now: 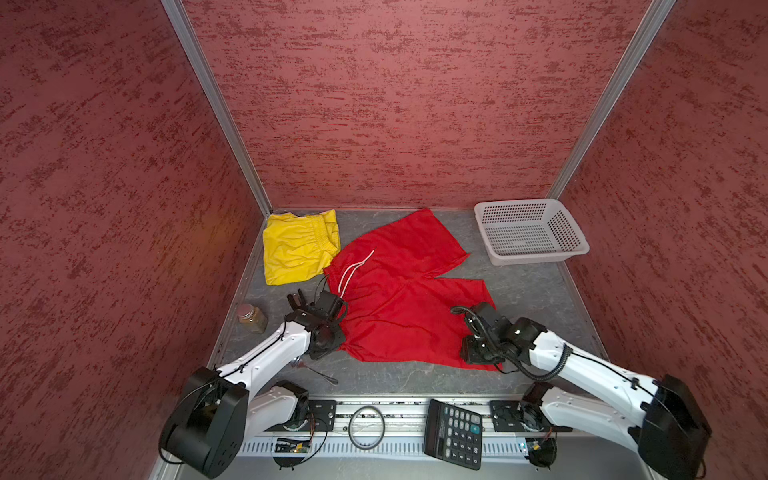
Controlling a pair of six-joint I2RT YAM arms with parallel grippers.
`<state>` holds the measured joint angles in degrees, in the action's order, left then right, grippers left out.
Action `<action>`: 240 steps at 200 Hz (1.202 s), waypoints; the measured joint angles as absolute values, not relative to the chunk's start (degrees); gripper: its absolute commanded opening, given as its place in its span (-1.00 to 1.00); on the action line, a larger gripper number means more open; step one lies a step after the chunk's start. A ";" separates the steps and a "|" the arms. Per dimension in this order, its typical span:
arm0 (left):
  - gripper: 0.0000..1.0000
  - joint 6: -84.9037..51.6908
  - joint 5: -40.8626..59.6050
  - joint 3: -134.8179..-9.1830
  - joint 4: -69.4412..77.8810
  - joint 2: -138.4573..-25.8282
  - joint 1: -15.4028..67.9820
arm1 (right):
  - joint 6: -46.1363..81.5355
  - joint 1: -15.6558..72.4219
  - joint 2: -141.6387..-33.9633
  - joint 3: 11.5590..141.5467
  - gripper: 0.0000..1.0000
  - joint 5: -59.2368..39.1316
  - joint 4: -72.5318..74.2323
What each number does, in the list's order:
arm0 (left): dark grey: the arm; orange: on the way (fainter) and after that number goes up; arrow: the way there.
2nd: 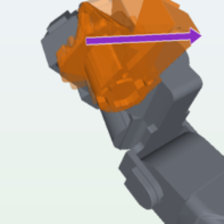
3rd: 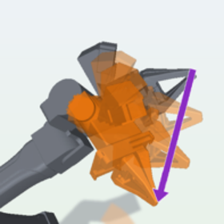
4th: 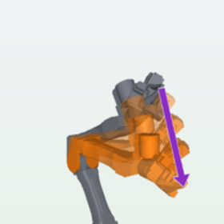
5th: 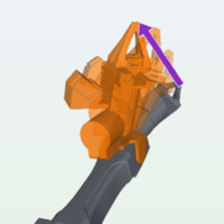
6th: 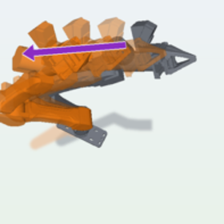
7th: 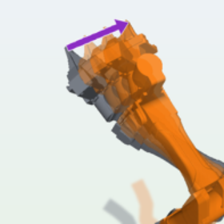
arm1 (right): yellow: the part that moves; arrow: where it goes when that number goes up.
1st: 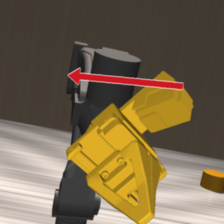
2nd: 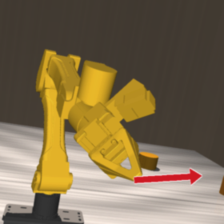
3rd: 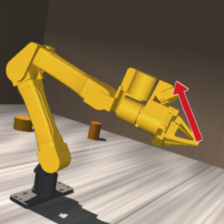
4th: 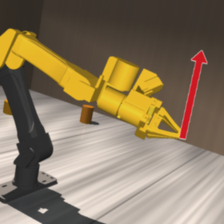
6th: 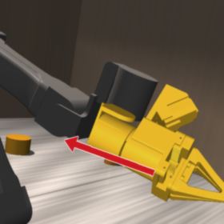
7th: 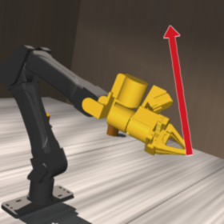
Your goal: Fold and stack the shorts
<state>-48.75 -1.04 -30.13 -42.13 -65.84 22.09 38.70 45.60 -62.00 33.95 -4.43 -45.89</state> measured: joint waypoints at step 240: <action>-1.00 -45.93 4.43 -29.50 -41.43 -63.90 17.54 | 41.74 48.45 -65.08 33.43 -0.90 5.85 -40.82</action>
